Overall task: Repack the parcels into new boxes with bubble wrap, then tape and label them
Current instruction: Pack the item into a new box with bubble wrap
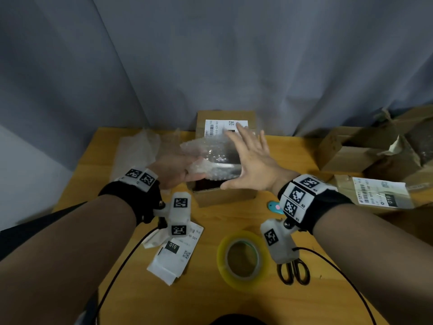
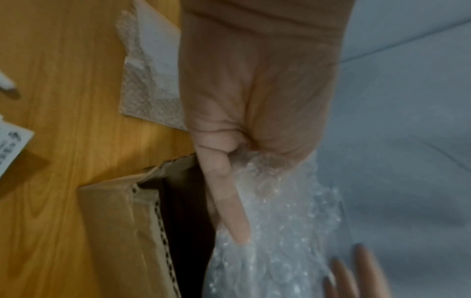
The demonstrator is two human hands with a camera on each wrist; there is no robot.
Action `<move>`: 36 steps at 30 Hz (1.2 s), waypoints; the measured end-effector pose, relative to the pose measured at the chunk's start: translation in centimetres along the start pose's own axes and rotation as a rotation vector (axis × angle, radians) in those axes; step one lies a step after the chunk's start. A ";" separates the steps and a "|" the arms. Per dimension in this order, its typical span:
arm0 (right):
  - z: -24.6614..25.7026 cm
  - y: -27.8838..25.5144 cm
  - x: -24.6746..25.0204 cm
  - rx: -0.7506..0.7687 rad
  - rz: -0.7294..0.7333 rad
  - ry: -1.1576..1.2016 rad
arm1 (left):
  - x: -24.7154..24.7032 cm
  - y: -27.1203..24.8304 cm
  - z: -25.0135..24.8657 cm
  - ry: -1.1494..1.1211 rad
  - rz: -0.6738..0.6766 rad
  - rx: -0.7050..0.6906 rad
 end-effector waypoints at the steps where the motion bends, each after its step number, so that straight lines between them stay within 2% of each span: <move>1: -0.1 0.2 0.1 -0.020 -0.017 -0.055 | -0.2 -0.1 0.0 0.031 0.005 0.005; 3: 0.2 0.5 0.4 -0.018 -0.007 -0.136 | -0.6 -0.1 0.0 0.063 0.009 0.006; 6: 1.1 1.0 0.6 0.079 0.050 -0.158 | -1.1 -0.6 0.0 0.066 0.036 0.014; 9: 1.8 1.2 0.3 0.181 0.024 -0.204 | -1.0 -1.0 0.1 0.102 0.054 0.008; 10: 1.7 1.3 0.1 0.176 0.017 -0.188 | -1.0 -1.0 -0.1 0.200 0.054 -0.037; 13: 0.7 1.2 -0.7 0.080 0.007 -0.093 | -1.0 -1.1 -1.2 0.934 0.045 -0.325; 14: 0.3 1.1 -0.9 0.044 0.006 -0.075 | -0.9 -1.0 -1.3 1.112 0.043 -0.396; 17: -0.4 0.5 -1.9 0.009 0.033 -0.171 | -0.3 -0.6 -0.4 1.348 0.125 -0.447; 18: -0.5 0.4 -2.4 0.005 0.048 -0.211 | 0.2 -0.3 0.0 1.426 0.107 -0.440; 21: -0.3 0.6 -3.2 -0.047 0.113 -0.204 | 1.1 -0.1 0.9 1.444 0.029 -0.424; 23: -0.1 0.9 -3.3 -0.075 0.144 -0.161 | 0.9 -0.2 1.4 1.367 0.067 -0.425; 26: -0.2 1.3 -2.8 -0.130 0.105 -0.087 | 0.8 0.0 1.7 1.144 0.117 -0.393; 27: -0.3 1.4 -2.8 -0.146 0.109 -0.085 | 1.0 0.2 1.5 1.140 0.088 -0.394; 29: -0.5 1.6 -2.8 -0.186 0.127 -0.079 | 1.0 0.7 1.3 1.306 0.030 -0.439; 33: -0.9 1.5 -3.4 -0.270 0.156 -0.012 | -0.4 0.3 0.8 1.579 -0.060 -0.612; 36: -1.4 1.1 -3.5 -0.320 0.120 0.037 | -1.7 -1.0 0.1 1.775 -0.143 -0.941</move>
Point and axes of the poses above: each hand's wrist, its own y-axis towards the middle knuckle, its own x-axis out of the back of the hand, z = x × y, the point moved 5 cm from there along y, towards the middle knuckle, and after that the axes turned 1 degree about -y, right-handed, at the moved point
